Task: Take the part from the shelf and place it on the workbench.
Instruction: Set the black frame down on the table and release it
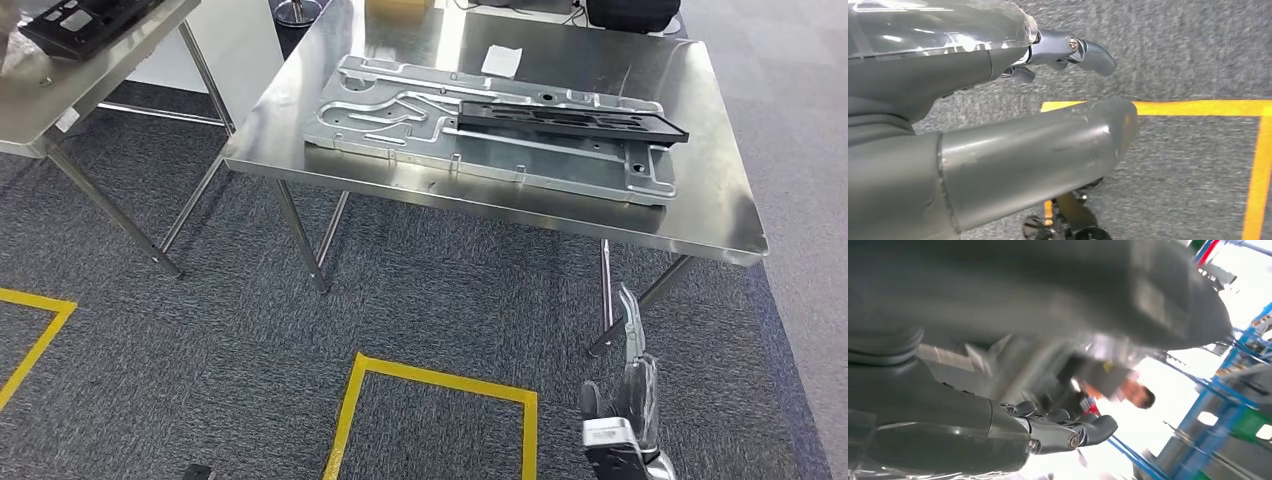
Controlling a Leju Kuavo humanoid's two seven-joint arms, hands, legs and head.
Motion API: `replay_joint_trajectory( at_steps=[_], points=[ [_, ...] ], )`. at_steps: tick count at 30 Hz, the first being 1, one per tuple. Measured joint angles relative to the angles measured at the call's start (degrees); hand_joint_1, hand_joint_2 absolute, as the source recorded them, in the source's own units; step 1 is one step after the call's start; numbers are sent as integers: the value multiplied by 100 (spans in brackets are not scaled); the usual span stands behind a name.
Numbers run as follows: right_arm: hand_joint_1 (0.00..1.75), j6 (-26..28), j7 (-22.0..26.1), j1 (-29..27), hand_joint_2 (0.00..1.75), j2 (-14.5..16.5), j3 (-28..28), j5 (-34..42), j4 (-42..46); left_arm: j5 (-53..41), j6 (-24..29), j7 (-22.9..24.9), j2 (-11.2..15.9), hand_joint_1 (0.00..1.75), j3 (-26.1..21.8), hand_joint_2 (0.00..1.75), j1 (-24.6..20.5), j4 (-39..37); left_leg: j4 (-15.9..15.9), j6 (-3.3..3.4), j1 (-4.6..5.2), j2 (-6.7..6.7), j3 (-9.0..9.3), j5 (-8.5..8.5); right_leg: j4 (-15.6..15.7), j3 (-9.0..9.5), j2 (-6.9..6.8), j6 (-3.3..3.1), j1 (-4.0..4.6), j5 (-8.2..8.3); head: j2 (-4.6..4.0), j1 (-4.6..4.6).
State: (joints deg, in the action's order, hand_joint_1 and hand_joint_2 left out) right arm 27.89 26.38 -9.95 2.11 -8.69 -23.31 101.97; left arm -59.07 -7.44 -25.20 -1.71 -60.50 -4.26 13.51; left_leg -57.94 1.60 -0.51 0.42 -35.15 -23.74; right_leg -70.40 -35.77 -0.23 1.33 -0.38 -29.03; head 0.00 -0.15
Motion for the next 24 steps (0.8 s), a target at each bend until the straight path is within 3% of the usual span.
replay_joint_trajectory(
  at_steps=[1, 3, 4, 5, 6, 7, 9, 10, 11, 12, 13, 14, 15, 16, 18, 19, 21, 22, 23, 24],
  points=[
    [0, -271, 135, -129, 0, 115, 164, 368, 4, 4, 10, -9, -18, 0, -34, 0, 3, 0, -28, -21, 10, -2, -65, 45, 447, 377, -2, -35, 14, -4, 0, 3],
    [0, -888, 396, -317, 0, 380, 641, 958, -71, 17, 33, -22, -52, 0, -105, 0, 15, 0, -55, -80, 22, -1, -132, 140, 1236, 945, -5, -97, 42, -202, 0, 2],
    [0, -1268, 518, -373, 0, 523, 987, 1149, -175, 25, 43, -26, -69, 0, -142, 0, 27, 0, -45, -118, 22, 2, -145, 195, 1436, 1057, -6, -118, 59, -266, 0, 1],
    [0, -1671, 625, -403, 0, 676, 1393, 1252, -325, 33, 51, -28, -80, 0, -182, 0, 43, 0, -25, -159, 20, 6, -156, 256, 1509, 1056, -6, -142, 57, -251, -1, 0],
    [0, -2099, 718, -407, 0, 828, 1852, 1286, -517, 39, 59, -28, -90, 0, -223, 0, 58, 0, -31, -192, 8, 2, -175, 252, 1520, 1014, -19, -173, 53, -184, -1, 6],
    [0, -2514, 801, -381, 0, 966, 2331, 1252, -733, 44, 65, -28, -98, 0, -265, 0, 77, 0, -97, -219, 1, -4, -210, 138, 1536, 959, -32, -215, 42, -110, -1, 3],
    [0, -3246, 968, -239, 0, 1174, 3337, 1076, -1245, 45, 80, -26, -107, 0, -341, 0, 104, 0, -537, -258, -16, -15, -340, -417, 1543, 795, -62, -277, 21, 43, 0, -15],
    [0, -3543, 1041, -147, 0, 1241, 3850, 979, -1533, 38, 87, -25, -110, 0, -375, 0, 111, 0, -893, -277, -19, -15, -410, -730, 1529, 693, -69, -291, 21, 114, 0, -27],
    [0, -3776, 1106, -49, 0, 1289, 4358, 885, -1843, 27, 95, -24, -115, 0, -408, 0, 114, 0, -1256, -296, -22, -14, -452, -934, 1506, 583, -81, -288, 22, 186, 0, -34],
    [0, -3938, 1164, 47, 0, 1325, 4828, 801, -2152, 15, 98, -23, -120, 0, -438, 0, 116, 0, -1534, -311, -24, -14, -442, -975, 1475, 465, -93, -280, 22, 257, 0, -33],
    [0, -4033, 1211, 137, 0, 1350, 5239, 730, -2439, -1, 101, -22, -127, 0, -467, 0, 118, 0, -1670, -320, -26, -13, -362, -873, 1434, 340, -101, -267, 20, 324, 0, -34],
    [0, -4086, 1252, 218, 0, 1370, 5579, 669, -2687, -13, 103, -22, -133, 0, -493, 0, 119, 0, -1613, -322, -29, -13, -196, -690, 1386, 216, -104, -251, 17, 383, 0, -35],
    [0, -4100, 1280, 289, 0, 1392, 5861, 606, -2891, -20, 103, -22, -137, 0, -514, 0, 114, 1, -1366, -313, -30, -17, 65, -541, 1330, 102, -103, -231, 13, 437, 0, -35],
    [0, -4079, 1277, 355, 0, 1413, 6094, 531, -3057, -24, 104, -22, -139, 0, -530, 0, 102, 1, -956, -295, -23, -25, 404, -540, 1273, 7, -97, -207, 17, 484, 0, -38],
    [0, -3937, 1215, 513, 0, 1438, 6500, 324, -3431, -25, 105, -30, -143, 0, -556, 0, 71, 3, -150, -219, -2, -35, 951, -766, 1191, -101, -81, -144, 31, 577, 0, -38],
    [0, -3814, 1172, 606, 0, 1424, 6702, 207, -3688, -26, 106, -34, -149, 0, -578, 0, 59, 4, 74, -171, 13, -36, 1070, -870, 1187, -120, -75, -107, 37, 631, 0, -40],
    [0, -3536, 1139, 758, 0, 1349, 7123, 4, -4352, -30, 108, -41, -174, 0, -637, 0, 54, 4, 152, -58, 19, -17, 1028, -808, 1211, -136, -67, -28, 21, 715, 0, -39],
    [0, -3403, 1136, 797, 0, 1295, 7306, -72, -4693, -32, 109, -42, -188, 0, -663, 0, 55, 4, 161, -1, 16, -6, 973, -735, 1174, -167, -56, 7, 7, 634, -1, -38],
    [0, -3264, 1121, 827, 0, 1236, 7464, -131, -5034, -33, 110, -43, -199, 0, -687, 0, 58, 4, 174, 50, 9, 6, 898, -649, 1039, -222, -42, 38, -7, 419, -1, -27],
    [0, -3113, 1082, 861, 0, 1164, 7606, -175, -5377, -33, 112, -46, -208, 0, -707, 0, 61, 4, 179, 86, 4, 19, 806, -561, 789, -296, -26, 64, -22, 99, -1, -17]
  ],
)
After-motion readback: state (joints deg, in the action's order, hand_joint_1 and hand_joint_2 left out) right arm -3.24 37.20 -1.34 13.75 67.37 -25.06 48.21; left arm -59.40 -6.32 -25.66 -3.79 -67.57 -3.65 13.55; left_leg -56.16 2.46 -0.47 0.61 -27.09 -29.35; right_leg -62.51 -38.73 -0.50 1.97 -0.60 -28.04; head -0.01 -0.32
